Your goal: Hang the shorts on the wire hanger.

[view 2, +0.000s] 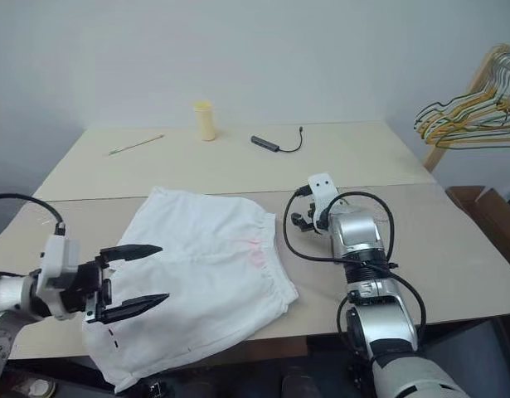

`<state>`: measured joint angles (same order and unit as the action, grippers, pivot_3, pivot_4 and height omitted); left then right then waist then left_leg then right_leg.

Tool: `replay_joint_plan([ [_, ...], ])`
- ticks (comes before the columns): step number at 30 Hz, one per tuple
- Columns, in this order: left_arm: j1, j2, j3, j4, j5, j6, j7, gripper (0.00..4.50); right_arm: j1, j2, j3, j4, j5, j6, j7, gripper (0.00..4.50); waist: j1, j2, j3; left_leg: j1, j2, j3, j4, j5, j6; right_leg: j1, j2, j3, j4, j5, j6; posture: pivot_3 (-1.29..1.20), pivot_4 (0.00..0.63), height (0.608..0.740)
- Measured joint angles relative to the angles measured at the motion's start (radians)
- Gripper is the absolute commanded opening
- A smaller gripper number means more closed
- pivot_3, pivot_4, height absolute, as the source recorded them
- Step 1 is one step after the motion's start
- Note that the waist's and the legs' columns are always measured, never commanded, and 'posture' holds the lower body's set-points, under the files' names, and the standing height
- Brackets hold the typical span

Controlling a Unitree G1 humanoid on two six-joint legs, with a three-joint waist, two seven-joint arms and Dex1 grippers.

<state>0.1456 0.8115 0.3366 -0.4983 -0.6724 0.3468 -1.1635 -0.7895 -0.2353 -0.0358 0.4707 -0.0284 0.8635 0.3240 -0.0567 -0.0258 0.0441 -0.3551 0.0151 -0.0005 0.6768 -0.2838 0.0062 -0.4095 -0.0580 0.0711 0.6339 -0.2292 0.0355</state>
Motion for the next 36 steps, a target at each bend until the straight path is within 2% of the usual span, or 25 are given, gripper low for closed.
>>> replay_joint_plan([
  [5,-0.031,0.009,-0.056,0.021,0.004,0.000,-0.019,4.49,-0.023,0.013,-0.011,0.088,0.001,-0.094,-0.088,4.50,-0.039,0.000,0.000,0.001,0.000,0.000,0.000,0.000,0.000,0.001,0.000,0.001,0.000,0.000,0.000,-0.03,0.000,0.740],
  [12,-0.043,0.008,-0.072,0.027,0.003,0.001,-0.023,4.49,-0.024,0.027,-0.054,0.155,0.073,-0.077,-0.062,4.50,-0.073,0.001,0.000,0.002,0.000,-0.002,0.000,0.000,0.000,0.003,0.001,0.001,0.000,0.000,0.001,-0.02,0.000,0.740],
  [15,-0.043,0.008,-0.072,0.027,0.002,0.001,-0.024,4.50,-0.026,0.026,-0.046,0.171,0.080,-0.055,-0.051,3.94,-0.076,0.001,0.000,0.003,0.001,-0.003,0.000,0.000,0.000,0.004,0.001,0.001,0.000,0.000,0.001,-0.02,0.000,0.740],
  [26,-0.033,-0.009,-0.072,0.017,0.002,0.000,0.005,4.50,-0.063,0.009,-0.046,0.249,0.062,-0.060,-0.131,0.12,-0.077,0.000,-0.001,0.003,0.001,-0.004,0.001,0.000,0.000,0.006,0.001,0.001,-0.001,0.000,0.001,-0.03,0.000,0.740],
  [32,-0.054,-0.020,-0.085,0.013,-0.001,0.006,0.021,4.50,-0.063,0.006,0.007,0.247,0.028,-0.081,-0.135,0.06,-0.085,0.000,-0.001,0.003,0.001,-0.004,0.001,0.000,0.000,0.006,0.001,0.001,-0.001,0.000,0.001,-0.04,0.000,0.740],
  [36,-0.118,-0.078,-0.109,0.023,-0.002,0.048,0.118,4.50,-0.029,0.006,0.022,0.201,0.010,-0.121,-0.163,0.06,-0.084,0.001,-0.001,0.002,0.000,-0.005,0.002,0.000,0.000,0.006,0.001,0.001,-0.002,0.001,0.003,-0.06,0.000,0.740],
])
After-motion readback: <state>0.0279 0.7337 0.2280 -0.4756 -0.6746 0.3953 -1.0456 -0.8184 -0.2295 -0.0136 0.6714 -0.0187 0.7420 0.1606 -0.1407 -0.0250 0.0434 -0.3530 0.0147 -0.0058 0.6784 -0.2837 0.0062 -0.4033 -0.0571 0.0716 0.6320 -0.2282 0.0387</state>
